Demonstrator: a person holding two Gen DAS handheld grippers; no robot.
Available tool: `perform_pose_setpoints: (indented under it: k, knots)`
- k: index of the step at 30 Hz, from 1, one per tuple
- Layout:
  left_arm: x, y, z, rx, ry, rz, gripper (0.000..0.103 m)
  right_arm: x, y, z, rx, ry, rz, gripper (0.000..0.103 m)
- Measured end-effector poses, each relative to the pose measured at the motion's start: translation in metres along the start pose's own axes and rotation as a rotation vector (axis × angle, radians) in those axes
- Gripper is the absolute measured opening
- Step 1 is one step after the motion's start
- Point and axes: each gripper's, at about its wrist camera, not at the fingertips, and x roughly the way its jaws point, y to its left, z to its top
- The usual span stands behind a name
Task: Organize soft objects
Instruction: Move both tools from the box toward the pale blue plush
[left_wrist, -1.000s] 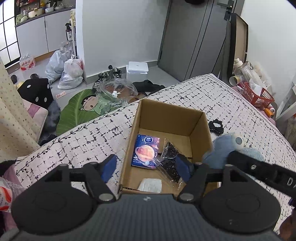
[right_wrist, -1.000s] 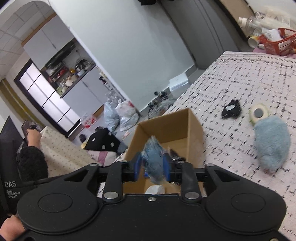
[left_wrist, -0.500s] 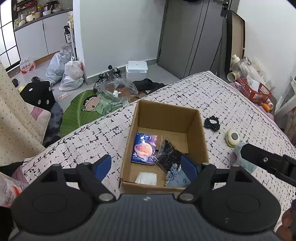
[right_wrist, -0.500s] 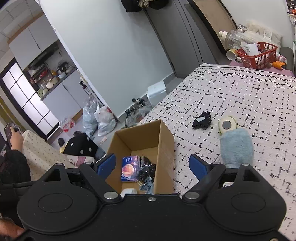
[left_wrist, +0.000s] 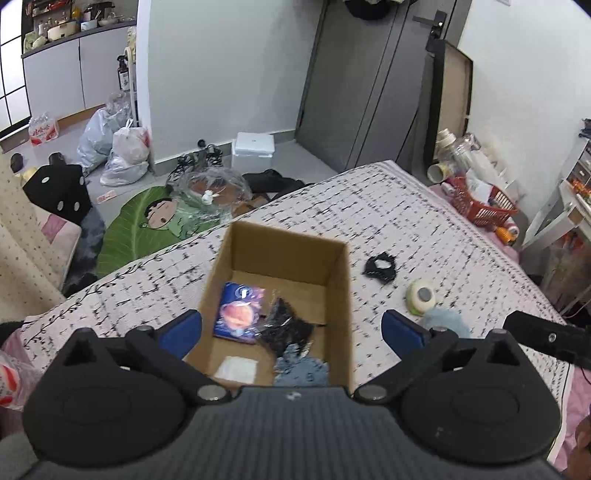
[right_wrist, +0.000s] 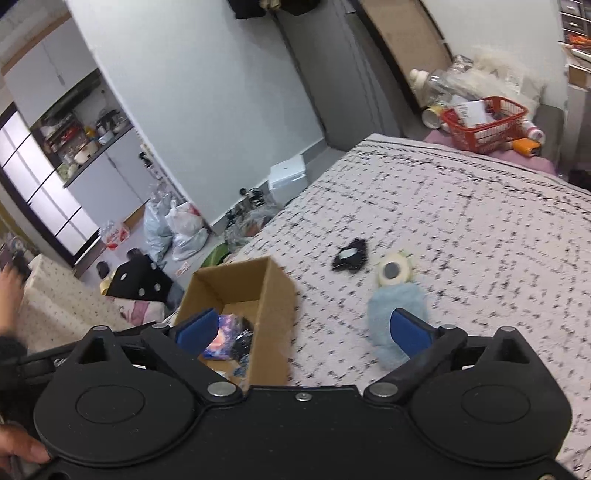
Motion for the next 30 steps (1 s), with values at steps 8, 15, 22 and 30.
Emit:
perform_pose_setpoints:
  k: [8, 15, 22, 30]
  knots:
    - [0.001, -0.026, 0.002, 0.018, -0.04, -0.013, 0.103, 0.001, -0.032, 0.021, 0.023, 0.032, -0.029, 0.1]
    - [0.01, -0.054, 0.0, 0.032, 0.002, -0.077, 0.103, 0.01, -0.073, 0.017, 0.117, 0.002, -0.009, 0.1]
    - [0.028, -0.09, -0.008, 0.075, 0.025, -0.076, 0.103, 0.024, -0.116, 0.007, 0.227, 0.053, -0.125, 0.098]
    - [0.059, -0.133, -0.021, 0.149, 0.094, -0.087, 0.103, 0.038, -0.151, -0.006, 0.365, 0.116, -0.123, 0.097]
